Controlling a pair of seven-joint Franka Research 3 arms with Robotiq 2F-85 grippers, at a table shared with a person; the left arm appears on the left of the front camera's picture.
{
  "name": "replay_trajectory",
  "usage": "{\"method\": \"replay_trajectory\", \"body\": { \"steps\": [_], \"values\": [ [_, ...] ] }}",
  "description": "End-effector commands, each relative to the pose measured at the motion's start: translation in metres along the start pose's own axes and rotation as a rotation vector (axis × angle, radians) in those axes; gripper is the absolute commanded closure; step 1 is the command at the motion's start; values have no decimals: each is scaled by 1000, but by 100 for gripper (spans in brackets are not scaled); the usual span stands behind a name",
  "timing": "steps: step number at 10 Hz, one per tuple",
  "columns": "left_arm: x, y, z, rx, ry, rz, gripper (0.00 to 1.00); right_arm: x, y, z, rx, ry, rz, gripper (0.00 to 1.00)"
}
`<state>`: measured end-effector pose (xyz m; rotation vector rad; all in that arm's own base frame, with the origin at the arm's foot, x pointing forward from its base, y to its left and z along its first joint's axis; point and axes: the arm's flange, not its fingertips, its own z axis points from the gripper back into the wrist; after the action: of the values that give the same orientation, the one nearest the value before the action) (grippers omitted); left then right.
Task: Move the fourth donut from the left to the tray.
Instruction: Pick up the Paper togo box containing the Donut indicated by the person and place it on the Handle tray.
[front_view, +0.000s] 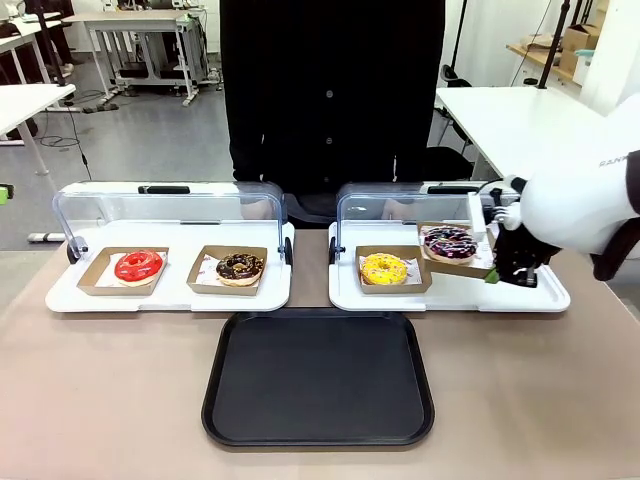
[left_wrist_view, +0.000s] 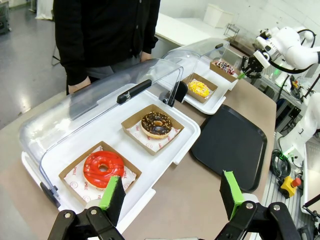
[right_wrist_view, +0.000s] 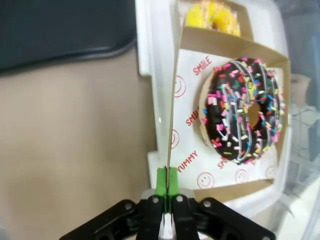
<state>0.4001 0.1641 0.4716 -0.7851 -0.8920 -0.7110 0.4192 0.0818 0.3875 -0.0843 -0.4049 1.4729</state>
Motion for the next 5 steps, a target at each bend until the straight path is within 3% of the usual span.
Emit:
{"method": "replay_trajectory", "body": {
  "steps": [1, 3, 4, 5],
  "values": [
    [2, 1, 0, -6, -29, -11, 0, 26, 35, 4, 8, 19, 18, 98],
    [2, 1, 0, -6, -29, -11, 0, 38, 43, 1, 54, 4, 37, 98],
    [2, 1, 0, -6, -29, -11, 0, 36, 13, -3, 21, 2, 25, 98],
    [2, 1, 0, -6, -29, -11, 0, 36, 13, -3, 21, 2, 25, 98]
  ]
}}
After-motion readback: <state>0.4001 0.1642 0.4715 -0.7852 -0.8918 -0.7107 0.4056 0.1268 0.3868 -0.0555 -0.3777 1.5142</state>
